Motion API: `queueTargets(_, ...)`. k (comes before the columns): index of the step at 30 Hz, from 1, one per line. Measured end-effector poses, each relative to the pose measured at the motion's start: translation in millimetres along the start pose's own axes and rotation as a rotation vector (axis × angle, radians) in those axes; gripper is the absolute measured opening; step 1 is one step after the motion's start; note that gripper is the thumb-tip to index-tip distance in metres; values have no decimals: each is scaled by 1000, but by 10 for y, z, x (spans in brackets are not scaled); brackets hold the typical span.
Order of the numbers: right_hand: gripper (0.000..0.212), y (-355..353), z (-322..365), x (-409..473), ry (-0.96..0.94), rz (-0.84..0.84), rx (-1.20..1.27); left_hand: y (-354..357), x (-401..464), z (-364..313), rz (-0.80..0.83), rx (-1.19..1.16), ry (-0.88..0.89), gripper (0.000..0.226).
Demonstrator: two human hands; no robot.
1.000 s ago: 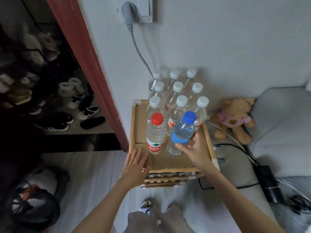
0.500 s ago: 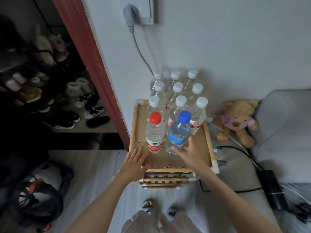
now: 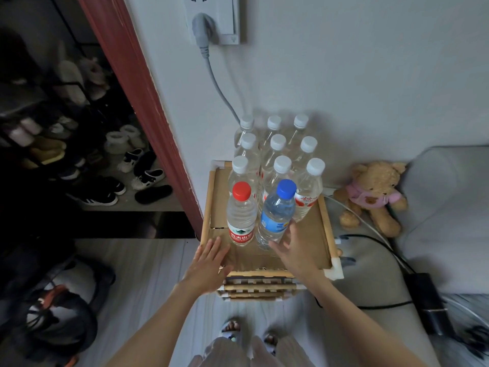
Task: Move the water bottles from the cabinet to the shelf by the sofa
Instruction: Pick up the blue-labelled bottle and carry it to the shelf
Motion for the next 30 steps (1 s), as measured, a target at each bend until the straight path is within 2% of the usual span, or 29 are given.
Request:
queueTargets(8, 60, -54, -33, 40, 19, -151, -36, -75, 12, -41, -6, -138, -49, 63)
queueTargets(12, 63, -25, -58, 61, 37, -130, 13, -312, 33, -43, -219, -386, -159, 53)
queueTargets(15, 54, -16, -31, 64, 15, -124, 18, -406, 2, -100, -318, -514, -224, 53)
queueTargets(18, 55, -52, -54, 62, 17, -165, 33, -460, -1, -140, -410, -601, -238, 51)
queueTargets(20, 56, -63, -53, 59, 26, -167, 46, -433, 38, -117, -424, -674, -274, 45)
queueTargets(23, 59, -97, -8, 51, 16, -156, 5, -411, 55, -103, -455, -638, -339, 44)
queueTargets(25, 60, -127, 5, 57, 4, -164, -37, -378, 22, -80, -479, -738, -386, 44)
queueTargets(30, 61, -124, 27, 71, 14, -148, -45, -402, -15, -129, -508, -764, -384, 45)
Point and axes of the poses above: each hand's wrist, its own x-axis towards the middle knuckle, its own y-axis out of the palm, z = x × y, the point moved 10 cm from there along x, towards the middle knuckle, and after that the axes turned 2 degrees about -x, right-handed, at the moved point
